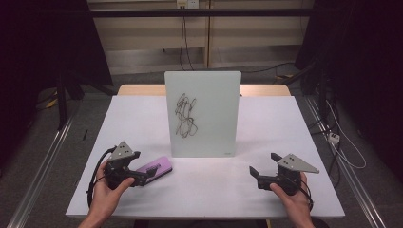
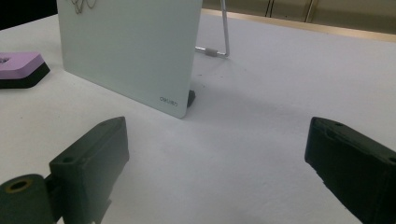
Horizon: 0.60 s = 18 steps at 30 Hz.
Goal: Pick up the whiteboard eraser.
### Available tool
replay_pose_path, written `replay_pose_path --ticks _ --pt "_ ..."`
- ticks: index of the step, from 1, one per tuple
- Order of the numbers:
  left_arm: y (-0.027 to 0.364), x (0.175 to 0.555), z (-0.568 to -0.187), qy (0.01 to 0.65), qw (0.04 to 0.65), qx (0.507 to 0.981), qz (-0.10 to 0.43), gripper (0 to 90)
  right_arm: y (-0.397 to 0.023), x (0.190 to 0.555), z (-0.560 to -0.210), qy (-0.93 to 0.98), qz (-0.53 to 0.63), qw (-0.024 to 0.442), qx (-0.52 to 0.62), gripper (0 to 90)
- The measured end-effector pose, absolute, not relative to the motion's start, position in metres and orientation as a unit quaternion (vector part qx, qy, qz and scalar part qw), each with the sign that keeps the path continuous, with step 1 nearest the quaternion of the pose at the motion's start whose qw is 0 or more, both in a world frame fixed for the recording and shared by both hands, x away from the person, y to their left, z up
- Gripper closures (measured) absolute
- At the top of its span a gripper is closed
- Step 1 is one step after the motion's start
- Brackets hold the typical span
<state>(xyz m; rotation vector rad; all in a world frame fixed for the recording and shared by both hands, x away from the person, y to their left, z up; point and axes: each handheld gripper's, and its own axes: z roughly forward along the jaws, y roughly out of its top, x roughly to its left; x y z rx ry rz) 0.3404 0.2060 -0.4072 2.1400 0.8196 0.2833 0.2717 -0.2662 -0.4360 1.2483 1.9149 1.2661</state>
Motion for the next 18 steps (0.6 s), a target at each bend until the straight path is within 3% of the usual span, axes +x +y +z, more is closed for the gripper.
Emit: replay_pose_path --ticks 18 --pt "0.190 0.359 -0.396 0.291 0.335 0.894 0.065 9.7 -0.267 0.273 -0.437 0.708 0.469 0.251 0.464 5.6"
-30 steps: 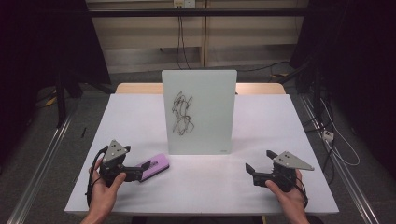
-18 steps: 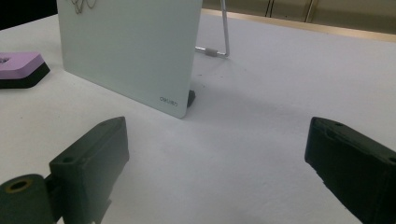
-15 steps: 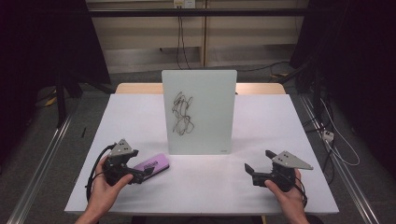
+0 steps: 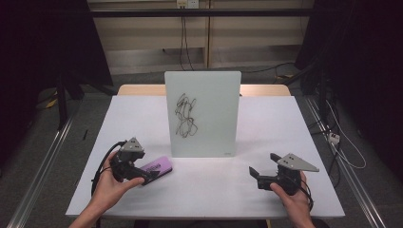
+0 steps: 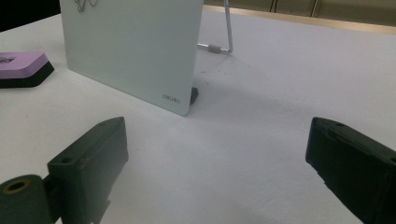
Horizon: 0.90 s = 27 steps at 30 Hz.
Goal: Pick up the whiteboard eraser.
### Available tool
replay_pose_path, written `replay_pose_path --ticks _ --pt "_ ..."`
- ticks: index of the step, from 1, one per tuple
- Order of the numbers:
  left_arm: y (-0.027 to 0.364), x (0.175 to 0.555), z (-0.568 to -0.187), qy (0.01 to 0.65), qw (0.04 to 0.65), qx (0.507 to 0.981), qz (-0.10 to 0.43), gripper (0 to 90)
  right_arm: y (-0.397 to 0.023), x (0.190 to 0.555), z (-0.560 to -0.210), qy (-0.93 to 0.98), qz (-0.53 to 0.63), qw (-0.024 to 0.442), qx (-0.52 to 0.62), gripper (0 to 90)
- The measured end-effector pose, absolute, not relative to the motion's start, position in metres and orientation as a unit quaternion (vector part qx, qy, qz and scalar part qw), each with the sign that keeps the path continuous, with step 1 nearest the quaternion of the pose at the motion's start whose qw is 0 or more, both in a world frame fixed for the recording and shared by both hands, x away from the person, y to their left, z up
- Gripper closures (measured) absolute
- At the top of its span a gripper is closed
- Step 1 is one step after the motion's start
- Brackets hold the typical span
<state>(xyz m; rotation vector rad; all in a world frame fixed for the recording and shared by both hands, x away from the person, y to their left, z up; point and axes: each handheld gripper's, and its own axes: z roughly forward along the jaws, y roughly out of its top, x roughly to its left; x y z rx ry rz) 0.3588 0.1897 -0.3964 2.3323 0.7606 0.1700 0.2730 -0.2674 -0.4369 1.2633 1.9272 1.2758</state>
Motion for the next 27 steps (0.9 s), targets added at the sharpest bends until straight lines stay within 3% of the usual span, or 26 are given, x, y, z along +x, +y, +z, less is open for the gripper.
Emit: replay_pose_path --ticks 12,19,22,27 --pt "0.178 0.373 -0.395 0.275 0.265 0.923 0.039 13.7 -0.266 0.274 -0.436 0.708 0.469 0.250 0.465 5.5" --pt "0.177 0.372 -0.397 0.276 0.260 0.925 0.024 14.7 -0.265 0.274 -0.436 0.709 0.470 0.249 0.463 5.2" --pt "0.178 0.372 -0.399 0.276 0.267 0.923 0.001 20.9 -0.265 0.274 -0.436 0.709 0.469 0.249 0.465 5.2" --pt "0.178 0.374 -0.405 0.281 0.257 0.924 -0.002 21.9 -0.265 0.274 -0.436 0.709 0.469 0.247 0.465 5.2"
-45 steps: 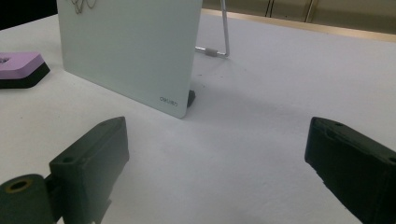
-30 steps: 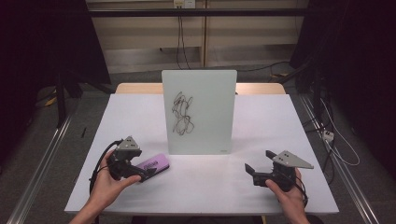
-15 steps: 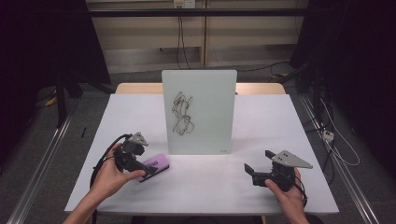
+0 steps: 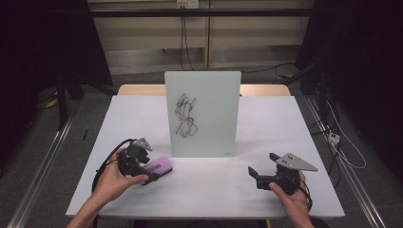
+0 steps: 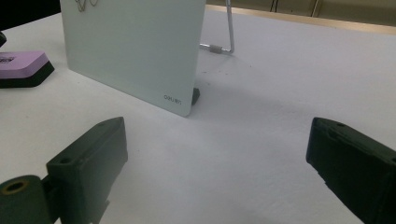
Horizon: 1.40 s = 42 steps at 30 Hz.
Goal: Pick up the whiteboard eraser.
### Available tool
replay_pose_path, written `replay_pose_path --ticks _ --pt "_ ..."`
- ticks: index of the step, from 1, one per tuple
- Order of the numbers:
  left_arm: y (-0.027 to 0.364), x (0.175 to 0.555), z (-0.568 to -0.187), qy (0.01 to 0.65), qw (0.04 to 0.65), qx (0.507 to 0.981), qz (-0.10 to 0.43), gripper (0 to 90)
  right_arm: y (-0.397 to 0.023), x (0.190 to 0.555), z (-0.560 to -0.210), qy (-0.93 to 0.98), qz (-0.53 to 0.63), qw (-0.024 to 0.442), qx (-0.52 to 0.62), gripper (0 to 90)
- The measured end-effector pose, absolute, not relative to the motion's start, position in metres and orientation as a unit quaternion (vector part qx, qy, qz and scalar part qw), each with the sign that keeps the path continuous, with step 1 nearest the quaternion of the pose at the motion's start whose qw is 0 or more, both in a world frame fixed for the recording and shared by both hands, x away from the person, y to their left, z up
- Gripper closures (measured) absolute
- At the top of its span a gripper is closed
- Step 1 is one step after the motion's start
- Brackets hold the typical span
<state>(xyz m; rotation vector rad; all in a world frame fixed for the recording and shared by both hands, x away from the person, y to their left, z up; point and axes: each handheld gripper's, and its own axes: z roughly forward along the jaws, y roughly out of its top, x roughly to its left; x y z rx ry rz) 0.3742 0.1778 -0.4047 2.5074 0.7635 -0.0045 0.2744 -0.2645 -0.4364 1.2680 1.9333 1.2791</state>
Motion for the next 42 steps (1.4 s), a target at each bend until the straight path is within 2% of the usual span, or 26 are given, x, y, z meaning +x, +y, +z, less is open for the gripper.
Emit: replay_pose_path --ticks 6,27,42 --pt "0.176 0.376 -0.407 0.281 0.249 0.927 -0.004 23.2 -0.265 0.274 -0.436 0.710 0.470 0.248 0.463 5.2" --pt "0.165 0.383 -0.418 0.273 0.207 0.939 0.008 38.6 -0.264 0.274 -0.436 0.713 0.469 0.246 0.460 4.9" --pt "0.159 0.384 -0.418 0.256 0.195 0.947 0.016 40.4 -0.264 0.274 -0.436 0.713 0.470 0.247 0.458 4.9"
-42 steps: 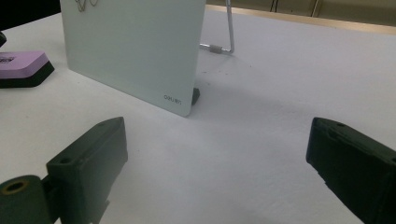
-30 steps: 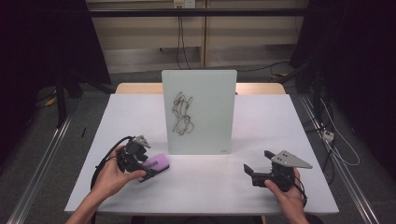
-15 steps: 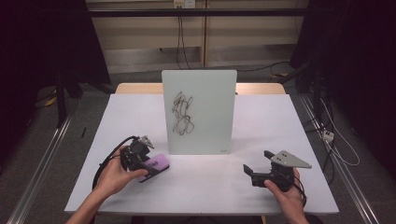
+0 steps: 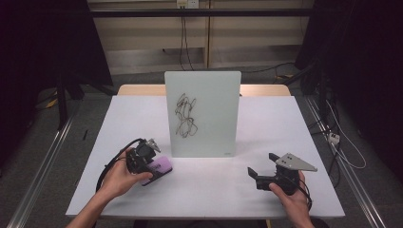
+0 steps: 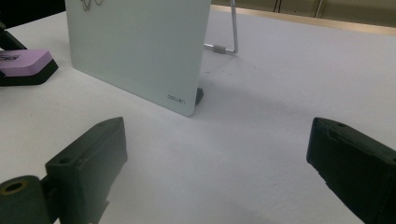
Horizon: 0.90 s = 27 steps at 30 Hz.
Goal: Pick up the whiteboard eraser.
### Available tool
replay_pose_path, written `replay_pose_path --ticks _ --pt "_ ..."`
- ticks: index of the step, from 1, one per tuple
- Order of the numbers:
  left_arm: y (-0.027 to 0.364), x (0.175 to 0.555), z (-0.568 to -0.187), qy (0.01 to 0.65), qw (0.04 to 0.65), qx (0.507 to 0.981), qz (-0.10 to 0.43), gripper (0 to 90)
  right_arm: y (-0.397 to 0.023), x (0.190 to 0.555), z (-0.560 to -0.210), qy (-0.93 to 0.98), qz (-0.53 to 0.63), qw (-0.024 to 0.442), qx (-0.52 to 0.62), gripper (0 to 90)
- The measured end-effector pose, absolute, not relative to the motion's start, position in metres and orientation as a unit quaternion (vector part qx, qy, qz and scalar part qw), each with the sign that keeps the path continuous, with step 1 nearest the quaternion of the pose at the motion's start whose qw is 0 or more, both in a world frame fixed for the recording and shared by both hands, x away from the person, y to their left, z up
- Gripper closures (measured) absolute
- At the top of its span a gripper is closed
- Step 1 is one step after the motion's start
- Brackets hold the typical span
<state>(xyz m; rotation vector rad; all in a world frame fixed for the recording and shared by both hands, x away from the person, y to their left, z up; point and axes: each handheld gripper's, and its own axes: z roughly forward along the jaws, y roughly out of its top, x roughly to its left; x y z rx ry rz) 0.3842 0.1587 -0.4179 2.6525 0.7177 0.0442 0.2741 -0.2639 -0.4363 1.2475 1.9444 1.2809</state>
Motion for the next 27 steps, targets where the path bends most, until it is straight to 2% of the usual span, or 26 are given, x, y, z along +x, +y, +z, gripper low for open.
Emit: replay_pose_path --ticks 10,27 --pt "0.168 0.383 -0.409 0.263 0.228 0.937 0.013 40.7 -0.264 0.275 -0.436 0.713 0.470 0.246 0.459 4.9" --pt "0.185 0.368 -0.400 0.271 0.337 0.901 0.033 40.8 -0.263 0.278 -0.437 0.710 0.470 0.242 0.465 4.9"
